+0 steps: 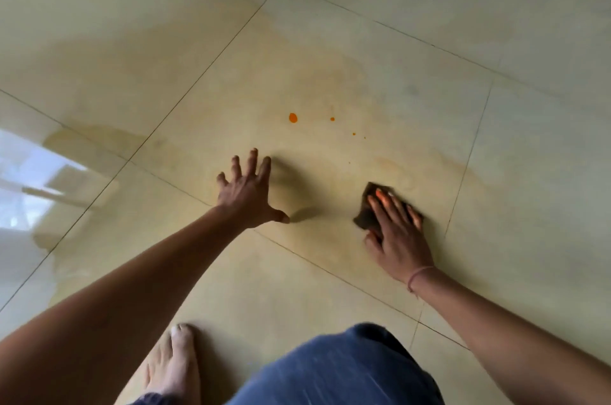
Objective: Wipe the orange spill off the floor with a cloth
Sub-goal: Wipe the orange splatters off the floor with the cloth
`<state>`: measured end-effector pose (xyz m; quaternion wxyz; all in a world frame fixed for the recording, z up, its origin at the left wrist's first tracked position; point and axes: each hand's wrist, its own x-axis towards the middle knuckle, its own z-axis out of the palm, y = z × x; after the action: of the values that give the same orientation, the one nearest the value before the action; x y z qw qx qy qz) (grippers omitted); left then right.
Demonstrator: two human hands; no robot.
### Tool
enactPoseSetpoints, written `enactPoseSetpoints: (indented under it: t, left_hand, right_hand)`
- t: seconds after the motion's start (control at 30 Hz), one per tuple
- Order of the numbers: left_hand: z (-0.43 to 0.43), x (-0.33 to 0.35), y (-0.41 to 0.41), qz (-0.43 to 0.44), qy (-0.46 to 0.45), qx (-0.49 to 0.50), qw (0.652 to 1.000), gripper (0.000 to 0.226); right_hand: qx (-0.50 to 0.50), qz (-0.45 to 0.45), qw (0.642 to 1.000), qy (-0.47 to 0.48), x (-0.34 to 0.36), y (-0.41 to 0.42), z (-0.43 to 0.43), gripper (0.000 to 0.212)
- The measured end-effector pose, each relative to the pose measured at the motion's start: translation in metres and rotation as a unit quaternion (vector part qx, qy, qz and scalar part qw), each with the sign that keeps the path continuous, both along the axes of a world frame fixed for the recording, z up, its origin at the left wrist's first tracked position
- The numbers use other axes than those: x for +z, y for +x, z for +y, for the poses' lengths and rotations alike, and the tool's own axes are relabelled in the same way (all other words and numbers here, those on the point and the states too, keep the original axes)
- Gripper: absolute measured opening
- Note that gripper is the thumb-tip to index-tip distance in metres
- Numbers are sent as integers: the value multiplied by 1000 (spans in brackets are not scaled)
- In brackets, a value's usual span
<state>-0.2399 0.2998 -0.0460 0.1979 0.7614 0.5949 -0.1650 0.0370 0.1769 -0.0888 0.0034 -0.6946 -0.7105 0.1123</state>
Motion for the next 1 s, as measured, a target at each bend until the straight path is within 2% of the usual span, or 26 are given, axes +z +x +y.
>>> enactPoseSetpoints:
  t: [0.1, 0.17, 0.23, 0.3, 0.37, 0.4, 0.43, 0.5, 0.57, 0.63, 0.7, 0.77, 0.8, 0.83, 0.93, 1.0]
  left_hand:
    - [20, -9, -21, 3, -6, 5, 1000, 142]
    - [24, -16, -28, -12, -5, 6, 1000, 143]
    - [24, -20, -32, -23, 7, 4, 1000, 142]
    - [22, -18, -32, -23, 1, 3, 1000, 141]
    - [20, -18, -34, -30, -4, 4, 1000, 140]
    - [20, -18, -35, -34, -5, 9, 999, 141]
    - [19, -18, -35, -35, -6, 12, 999, 141]
    - [20, -20, -34, -33, -13, 13, 999, 143]
    - [21, -22, -32, -34, -15, 16, 999, 143]
    - [21, -20, -34, -36, -22, 19, 999, 143]
    - [20, -18, -37, -38, -23, 10, 999, 141]
    - [20, -15, -41, -43, -25, 6, 999, 141]
    - [21, -14, -42, -41, -31, 6, 999, 141]
    - [22, -14, -39, -38, -35, 3, 999, 142]
    - [22, -17, -36, -40, -35, 11, 999, 144]
    - [22, -21, -38, -51, -27, 16, 998, 143]
  right_hand:
    - [-142, -6, 989, 29, -5, 16, 61, 76]
    - [-192, 8, 980, 44, -10, -10, 116, 79]
    - [-158, 28, 985, 65, -11, -56, 144, 76]
    - [-49, 37, 996, 62, -10, -86, 119, 68]
    - [52, 36, 997, 34, -7, -79, 68, 65]
    - [68, 36, 996, 37, -6, -63, 56, 65]
    - [50, 36, 997, 50, -7, -43, 59, 65]
    - [-72, 28, 996, 47, -10, -26, 102, 71]
    - [-151, 21, 987, 46, -7, -50, 162, 80]
    - [-97, 25, 994, 37, -7, -92, 175, 78]
    - [27, 15, 999, 40, -8, -101, 129, 69]
    - [112, 18, 993, 26, -4, -71, 72, 68]
    - [117, 21, 992, 31, -6, -50, 69, 68]
    - [81, 19, 996, 37, -9, -34, 81, 69]
    - [-102, 28, 994, 30, -4, -57, 167, 78]
    - [-75, 31, 995, 49, -7, -100, 185, 74]
